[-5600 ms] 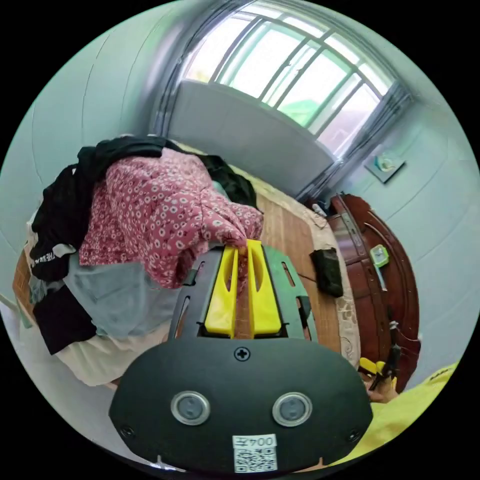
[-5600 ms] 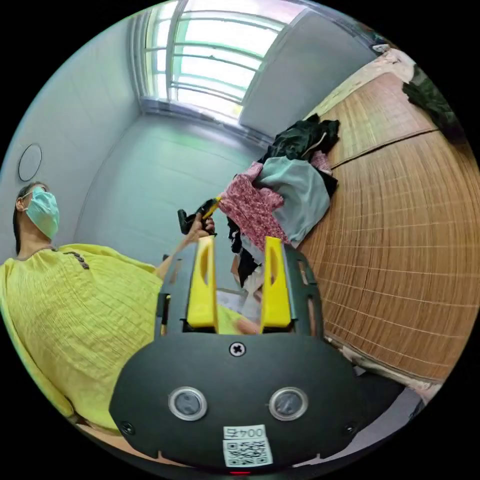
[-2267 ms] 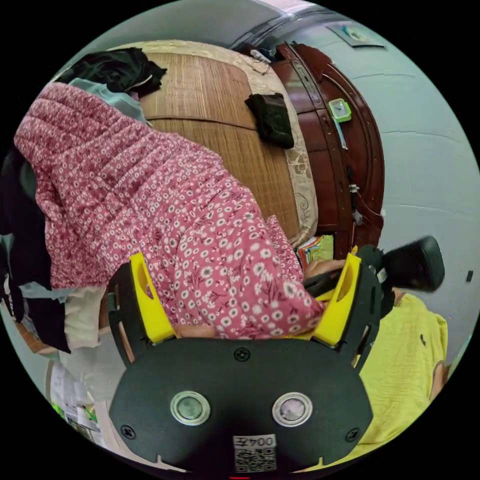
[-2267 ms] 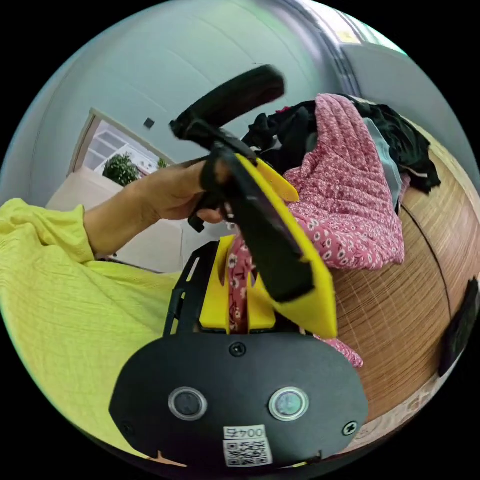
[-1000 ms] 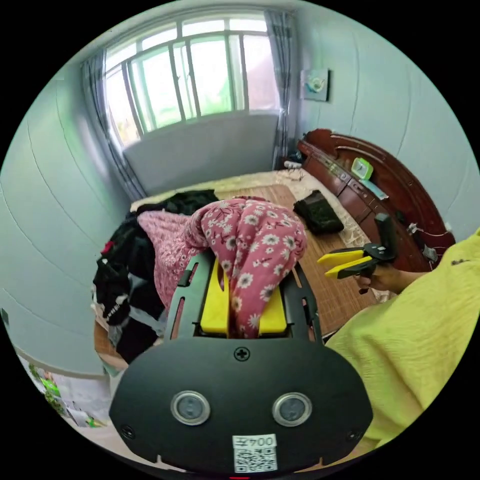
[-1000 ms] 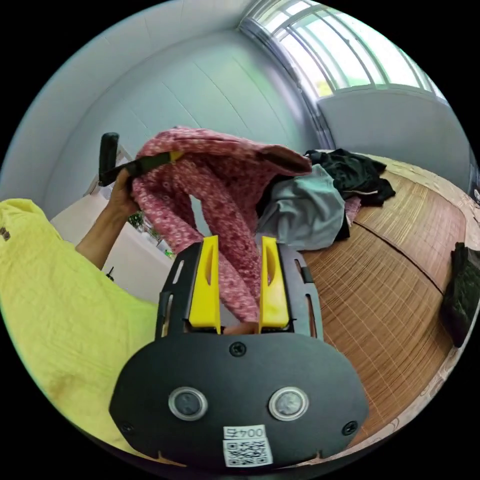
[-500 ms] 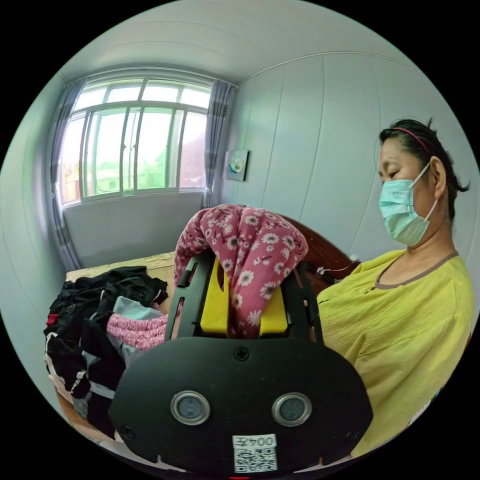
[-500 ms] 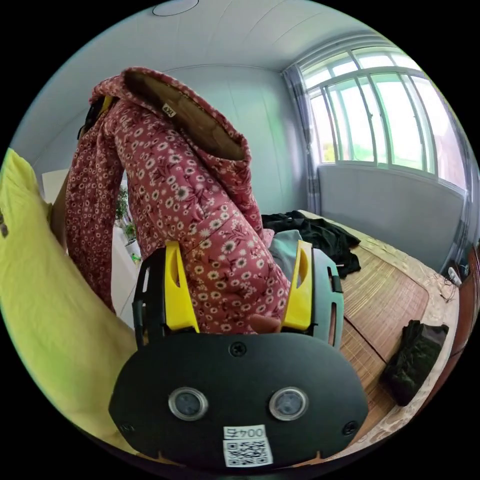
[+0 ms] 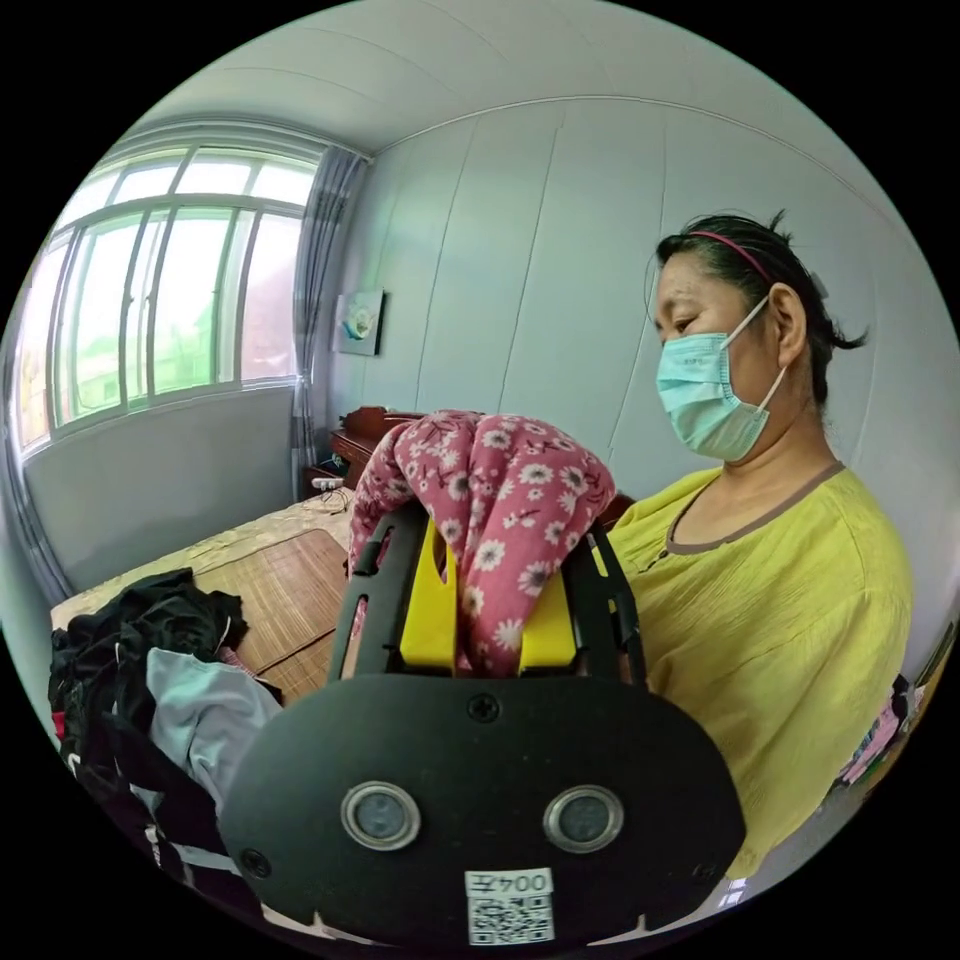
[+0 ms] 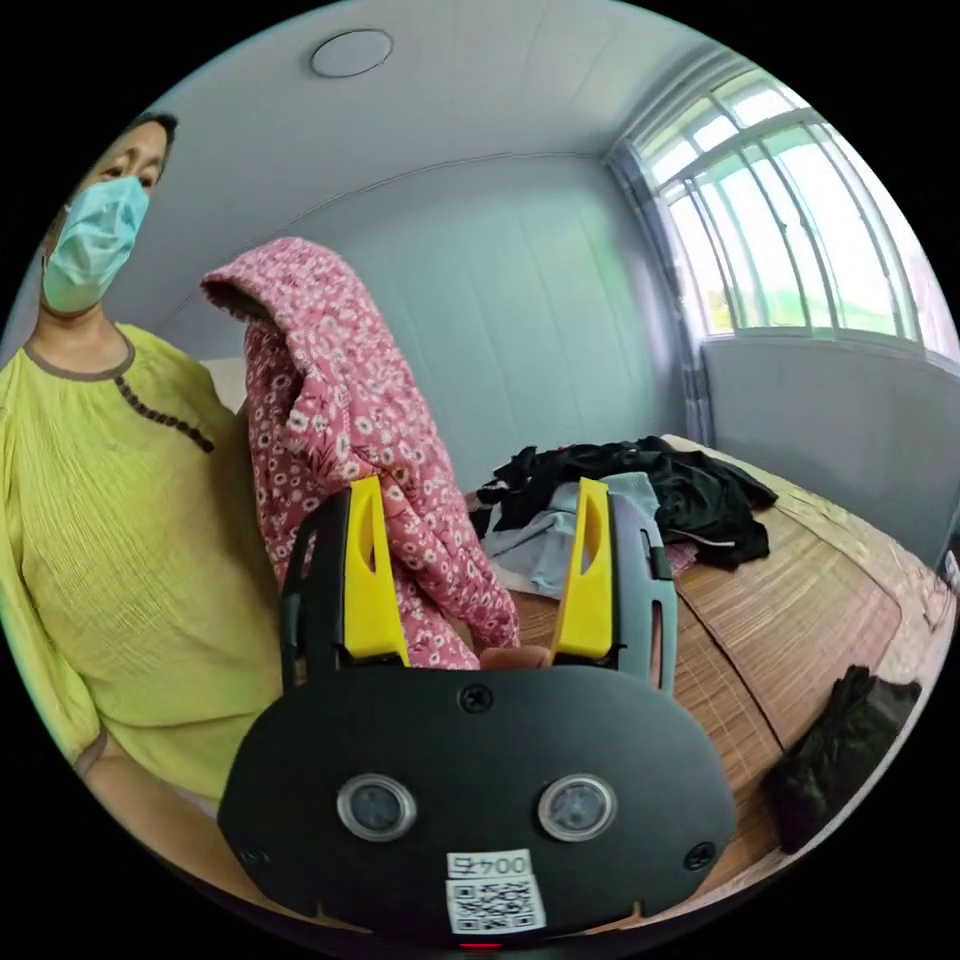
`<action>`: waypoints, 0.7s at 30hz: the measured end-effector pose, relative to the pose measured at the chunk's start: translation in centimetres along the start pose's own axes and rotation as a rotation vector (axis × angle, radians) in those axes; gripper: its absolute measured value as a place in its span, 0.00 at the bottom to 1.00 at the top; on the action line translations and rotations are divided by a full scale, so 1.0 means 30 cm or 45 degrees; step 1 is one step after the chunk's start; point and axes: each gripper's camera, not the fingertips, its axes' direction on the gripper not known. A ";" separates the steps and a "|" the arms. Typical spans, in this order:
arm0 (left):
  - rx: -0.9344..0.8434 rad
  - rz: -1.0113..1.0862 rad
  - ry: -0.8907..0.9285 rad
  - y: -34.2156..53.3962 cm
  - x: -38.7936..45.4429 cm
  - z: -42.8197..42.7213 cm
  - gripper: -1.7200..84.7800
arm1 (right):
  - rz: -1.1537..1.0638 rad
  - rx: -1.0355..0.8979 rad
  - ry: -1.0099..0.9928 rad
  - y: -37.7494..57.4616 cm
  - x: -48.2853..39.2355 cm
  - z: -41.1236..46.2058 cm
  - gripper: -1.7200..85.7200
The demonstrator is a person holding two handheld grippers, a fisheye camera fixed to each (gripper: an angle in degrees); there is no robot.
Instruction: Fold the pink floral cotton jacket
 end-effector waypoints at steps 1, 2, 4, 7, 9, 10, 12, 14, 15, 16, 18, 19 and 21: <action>-0.002 0.003 0.003 -0.002 0.001 -0.001 0.08 | -0.028 -0.048 -0.046 0.000 -0.017 0.012 0.31; -0.005 0.007 0.008 -0.003 0.002 -0.003 0.08 | -0.023 -0.052 -0.054 0.013 -0.025 0.007 0.31; -0.006 0.010 0.023 -0.001 0.003 -0.009 0.08 | 0.008 0.000 -0.046 0.051 -0.025 -0.019 0.30; -0.023 0.017 0.037 0.006 0.001 -0.014 0.08 | 0.059 -0.017 -0.071 0.108 -0.016 -0.041 0.30; -0.033 0.007 0.045 0.014 -0.009 -0.015 0.08 | 0.070 -0.021 -0.046 0.133 -0.017 -0.061 0.30; -0.033 0.005 0.047 0.016 -0.012 -0.016 0.08 | 0.079 -0.025 -0.041 0.150 -0.016 -0.071 0.30; -0.028 -0.005 0.053 0.022 -0.026 -0.021 0.08 | 0.089 -0.079 -0.023 0.179 -0.014 -0.079 0.30; -0.023 -0.010 0.059 0.026 -0.036 -0.022 0.09 | 0.117 -0.090 -0.005 0.220 -0.011 -0.094 0.30; -0.027 -0.009 0.064 0.026 -0.041 -0.021 0.09 | 0.123 -0.066 -0.014 0.226 -0.011 -0.100 0.30; -0.030 -0.007 0.067 0.026 -0.044 -0.019 0.09 | 0.126 -0.011 -0.042 0.229 -0.013 -0.107 0.29; -0.046 0.005 0.076 0.024 -0.055 -0.005 0.09 | 0.103 0.051 -0.070 0.217 -0.019 -0.106 0.28; -0.050 0.007 0.079 0.023 -0.059 -0.001 0.09 | 0.084 0.076 -0.093 0.203 -0.019 -0.096 0.27; -0.065 0.021 0.098 0.018 -0.075 0.019 0.09 | 0.062 0.107 -0.161 0.182 -0.010 -0.075 0.24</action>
